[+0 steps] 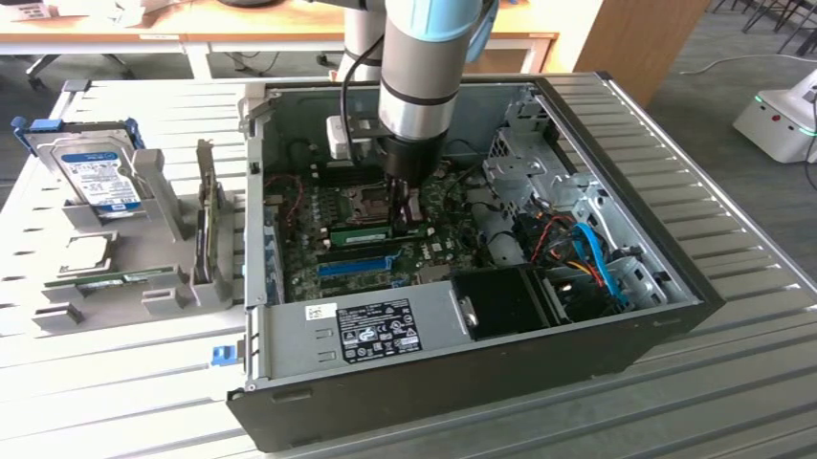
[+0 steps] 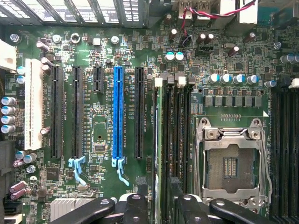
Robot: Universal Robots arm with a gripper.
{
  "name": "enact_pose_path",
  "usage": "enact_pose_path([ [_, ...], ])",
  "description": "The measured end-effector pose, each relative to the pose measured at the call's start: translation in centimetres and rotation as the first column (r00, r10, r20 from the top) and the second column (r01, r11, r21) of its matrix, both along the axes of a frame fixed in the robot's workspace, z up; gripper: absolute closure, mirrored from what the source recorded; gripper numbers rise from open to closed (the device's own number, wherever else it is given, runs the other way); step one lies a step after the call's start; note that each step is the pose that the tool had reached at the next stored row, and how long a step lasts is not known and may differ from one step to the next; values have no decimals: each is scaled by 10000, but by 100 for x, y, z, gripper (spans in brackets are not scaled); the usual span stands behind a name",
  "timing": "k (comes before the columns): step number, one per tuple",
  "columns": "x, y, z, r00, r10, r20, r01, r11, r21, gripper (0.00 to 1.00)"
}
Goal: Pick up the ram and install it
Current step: 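Insert the ram into the slot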
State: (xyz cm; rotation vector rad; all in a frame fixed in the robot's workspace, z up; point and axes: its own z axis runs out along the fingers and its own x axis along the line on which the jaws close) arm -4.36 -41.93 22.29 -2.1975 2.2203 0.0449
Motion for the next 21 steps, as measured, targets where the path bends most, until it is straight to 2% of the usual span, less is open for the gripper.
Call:
enact_pose_path([
  [7, 0, 0, 120, 10000, 0, 1, 0, 10000, 3, 69],
  [21, 0, 1, 462, 10000, 0, 0, 0, 10000, 3, 69],
])
